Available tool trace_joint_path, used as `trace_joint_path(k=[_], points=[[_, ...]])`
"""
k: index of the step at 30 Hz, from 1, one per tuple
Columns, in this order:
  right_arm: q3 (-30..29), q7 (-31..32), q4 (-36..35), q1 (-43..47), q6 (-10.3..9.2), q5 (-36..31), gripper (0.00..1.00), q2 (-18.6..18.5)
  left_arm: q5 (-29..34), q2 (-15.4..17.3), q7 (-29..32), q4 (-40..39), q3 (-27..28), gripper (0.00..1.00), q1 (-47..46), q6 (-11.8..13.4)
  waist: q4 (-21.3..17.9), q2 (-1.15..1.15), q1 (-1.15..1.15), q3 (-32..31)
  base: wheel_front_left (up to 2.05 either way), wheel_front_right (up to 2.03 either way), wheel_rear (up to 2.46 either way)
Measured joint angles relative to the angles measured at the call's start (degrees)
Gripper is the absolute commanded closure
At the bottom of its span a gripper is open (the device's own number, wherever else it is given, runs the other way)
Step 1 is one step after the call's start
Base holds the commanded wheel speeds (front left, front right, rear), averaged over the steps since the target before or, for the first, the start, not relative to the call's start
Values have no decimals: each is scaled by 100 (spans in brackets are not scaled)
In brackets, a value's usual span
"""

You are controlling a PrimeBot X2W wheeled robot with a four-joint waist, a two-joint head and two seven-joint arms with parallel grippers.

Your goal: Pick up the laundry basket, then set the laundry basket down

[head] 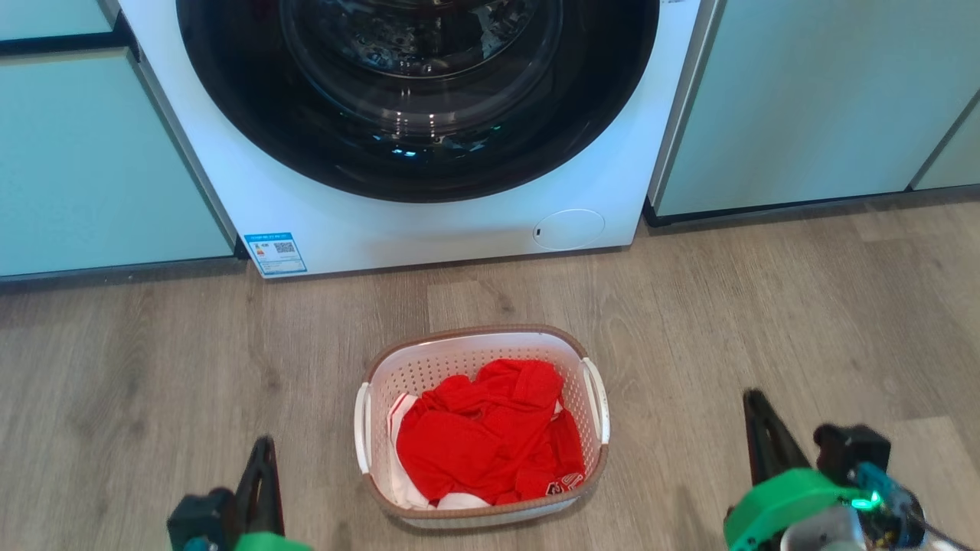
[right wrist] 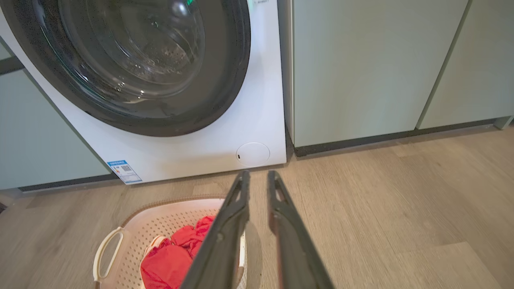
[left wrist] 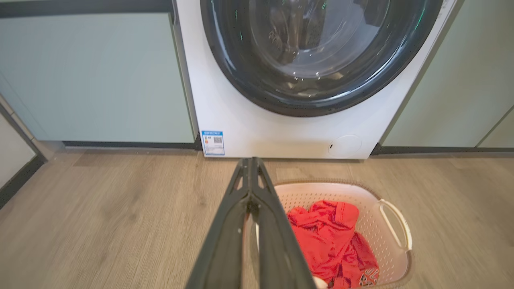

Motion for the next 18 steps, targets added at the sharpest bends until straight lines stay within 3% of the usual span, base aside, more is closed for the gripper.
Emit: trace_joint_path(k=[18], points=[[-43,196,170,160,0,1049,100,2,-1135,4,209,223,20,100,43,-111,52,0,0,2,0,0,0]])
